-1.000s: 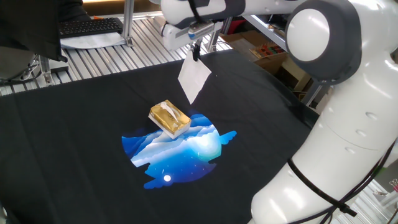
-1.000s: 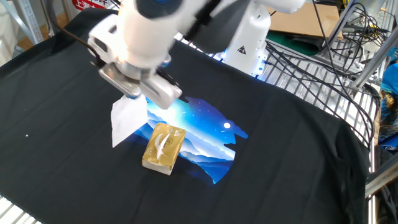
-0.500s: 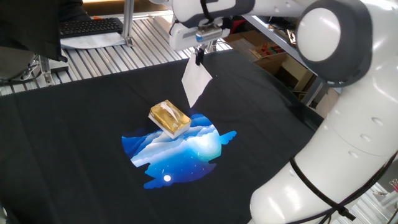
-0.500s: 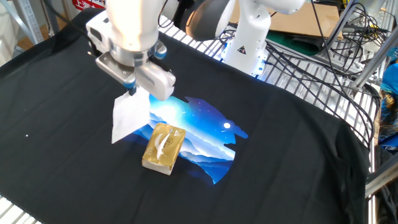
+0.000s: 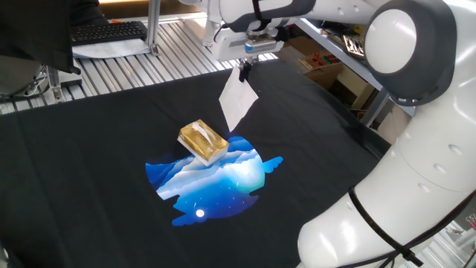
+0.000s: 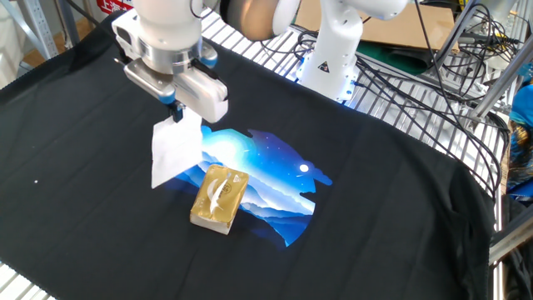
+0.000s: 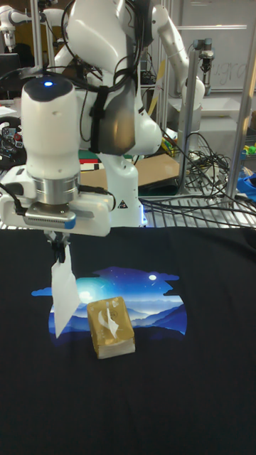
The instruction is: Pull out a napkin
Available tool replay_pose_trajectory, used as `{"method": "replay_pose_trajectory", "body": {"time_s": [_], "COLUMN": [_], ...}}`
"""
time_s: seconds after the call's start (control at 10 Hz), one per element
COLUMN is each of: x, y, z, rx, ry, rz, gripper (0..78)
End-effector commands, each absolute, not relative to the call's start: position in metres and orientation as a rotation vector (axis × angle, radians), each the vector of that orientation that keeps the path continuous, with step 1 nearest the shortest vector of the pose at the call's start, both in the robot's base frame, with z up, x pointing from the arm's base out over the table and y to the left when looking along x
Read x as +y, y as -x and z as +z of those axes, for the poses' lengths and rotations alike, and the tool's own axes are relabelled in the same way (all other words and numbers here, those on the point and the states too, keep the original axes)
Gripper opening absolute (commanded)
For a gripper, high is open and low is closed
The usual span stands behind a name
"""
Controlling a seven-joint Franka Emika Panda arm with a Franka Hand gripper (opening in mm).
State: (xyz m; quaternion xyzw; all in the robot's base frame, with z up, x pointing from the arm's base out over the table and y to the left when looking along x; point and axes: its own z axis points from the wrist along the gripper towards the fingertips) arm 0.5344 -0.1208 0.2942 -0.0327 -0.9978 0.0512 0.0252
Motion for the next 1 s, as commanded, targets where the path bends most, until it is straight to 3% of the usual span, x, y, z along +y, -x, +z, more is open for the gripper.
{"method": "replay_pose_trajectory", "body": {"time_s": [0.1, 1.0], "x": [-0.1308, -0.1293], "y": [-0.5305, -0.5275], "z": [0.2941, 0.2857], "rx": [-3.096, -3.099], "ry": [0.104, 0.098], "rz": [0.088, 0.057], "gripper": [1.5, 1.5]}}
